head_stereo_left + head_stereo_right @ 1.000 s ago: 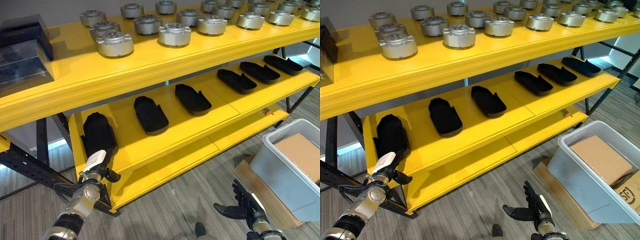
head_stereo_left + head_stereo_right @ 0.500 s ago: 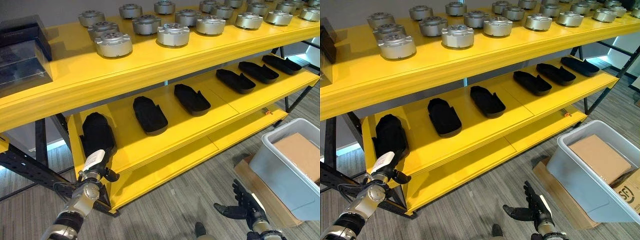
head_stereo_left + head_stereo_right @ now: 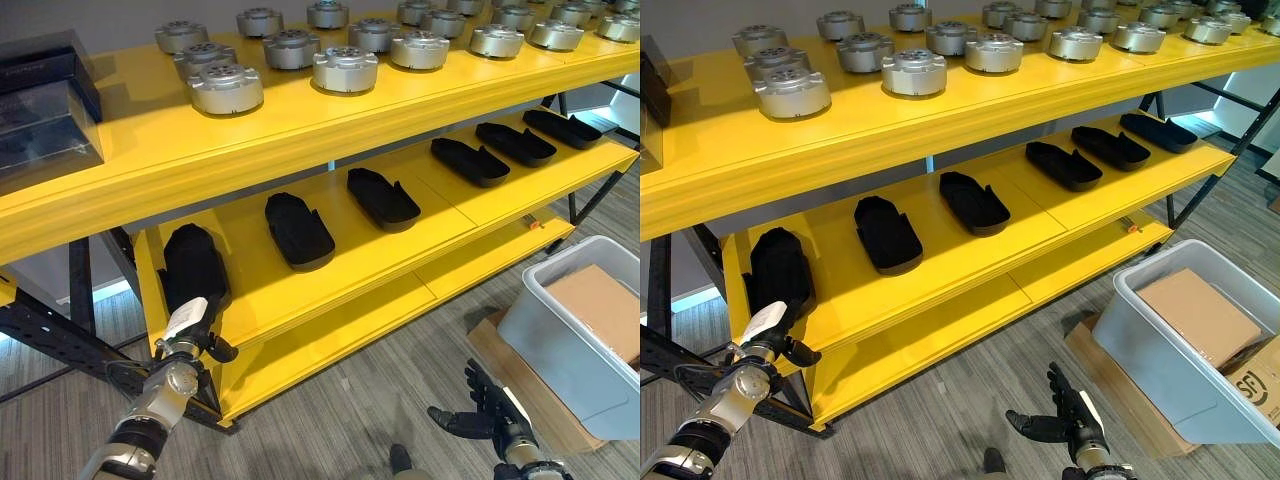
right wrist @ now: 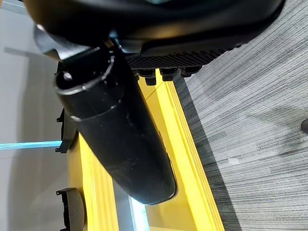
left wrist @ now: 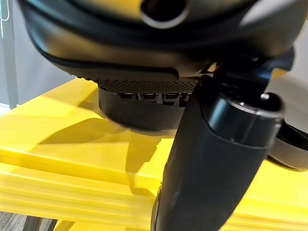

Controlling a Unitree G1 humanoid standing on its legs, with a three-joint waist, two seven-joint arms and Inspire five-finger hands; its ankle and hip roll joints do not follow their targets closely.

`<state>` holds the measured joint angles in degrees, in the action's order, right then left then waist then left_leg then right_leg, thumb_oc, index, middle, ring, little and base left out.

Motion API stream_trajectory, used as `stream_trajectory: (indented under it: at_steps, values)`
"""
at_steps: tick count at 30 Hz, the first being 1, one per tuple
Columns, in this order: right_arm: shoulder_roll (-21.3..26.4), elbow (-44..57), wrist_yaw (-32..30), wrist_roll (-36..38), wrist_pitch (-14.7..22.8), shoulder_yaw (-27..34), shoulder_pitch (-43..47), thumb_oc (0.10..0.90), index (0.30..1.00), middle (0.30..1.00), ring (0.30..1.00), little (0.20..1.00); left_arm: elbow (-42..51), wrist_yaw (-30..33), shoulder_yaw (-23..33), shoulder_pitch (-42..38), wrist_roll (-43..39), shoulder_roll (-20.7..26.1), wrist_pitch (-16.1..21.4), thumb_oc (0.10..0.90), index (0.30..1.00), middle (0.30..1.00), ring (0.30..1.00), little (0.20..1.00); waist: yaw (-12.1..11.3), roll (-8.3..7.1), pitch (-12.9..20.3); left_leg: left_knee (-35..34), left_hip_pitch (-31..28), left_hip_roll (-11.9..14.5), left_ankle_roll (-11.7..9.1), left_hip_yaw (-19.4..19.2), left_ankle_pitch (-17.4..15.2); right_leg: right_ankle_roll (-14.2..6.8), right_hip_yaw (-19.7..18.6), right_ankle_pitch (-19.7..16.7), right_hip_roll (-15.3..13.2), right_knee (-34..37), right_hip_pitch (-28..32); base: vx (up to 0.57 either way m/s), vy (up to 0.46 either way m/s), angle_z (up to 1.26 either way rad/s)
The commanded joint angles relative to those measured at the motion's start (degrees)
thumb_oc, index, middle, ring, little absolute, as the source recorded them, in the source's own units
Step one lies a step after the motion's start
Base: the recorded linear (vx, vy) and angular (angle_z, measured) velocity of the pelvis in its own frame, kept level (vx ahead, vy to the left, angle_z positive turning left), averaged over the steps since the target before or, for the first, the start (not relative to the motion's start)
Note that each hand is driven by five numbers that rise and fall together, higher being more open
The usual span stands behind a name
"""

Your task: Move parts from the plastic box to the shelf.

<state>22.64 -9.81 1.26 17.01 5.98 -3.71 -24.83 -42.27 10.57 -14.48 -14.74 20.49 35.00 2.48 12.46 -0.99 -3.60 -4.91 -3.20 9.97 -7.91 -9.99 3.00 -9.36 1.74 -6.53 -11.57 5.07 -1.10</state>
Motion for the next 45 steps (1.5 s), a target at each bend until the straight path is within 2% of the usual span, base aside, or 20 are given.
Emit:
stream_trajectory:
  at_steps: [1, 14, 45]
  values:
    - [2.3, 3.7, -0.2, 2.3, 4.1, 2.6, 3.7, 0.9, 1.0, 1.0, 1.0, 1.0, -4.8, 0.2, 2.1, -8.8, -2.0, 4.7, 0.1, 0.9, 1.0, 1.0, 1.0, 1.0, 0.5, 0.39, -1.0, 0.2, -3.8, 2.3, 0.5, -1.9, -3.4, -1.4, 0.5, 6.3, -1.9, -2.0, 4.5, 0.0, 0.0, 0.0]
    - [2.3, 3.3, 0.2, 2.3, 3.8, 2.5, 4.1, 0.9, 1.0, 1.0, 1.0, 1.0, -3.8, -0.5, 2.2, -8.3, -2.3, 5.1, 0.3, 0.9, 1.0, 1.0, 1.0, 1.0, 0.5, 0.52, -0.9, 0.1, -3.9, 2.2, 0.5, -2.0, -3.4, -1.4, 0.4, 6.3, -1.8, -1.9, 4.6, 0.0, -0.001, -0.01]
    - [2.3, 2.2, 0.9, 2.6, 3.4, 2.7, 3.7, 0.9, 1.0, 1.0, 1.0, 1.0, -4.0, -1.3, 0.9, -12.7, -2.6, 8.9, 0.3, 0.9, 1.0, 1.0, 1.0, 1.0, 1.2, 0.67, -0.8, -0.1, -4.1, 2.1, 0.6, -2.2, -3.4, -1.6, 0.2, 5.8, -1.9, -1.4, 4.6, 0.0, 0.0, 0.0]
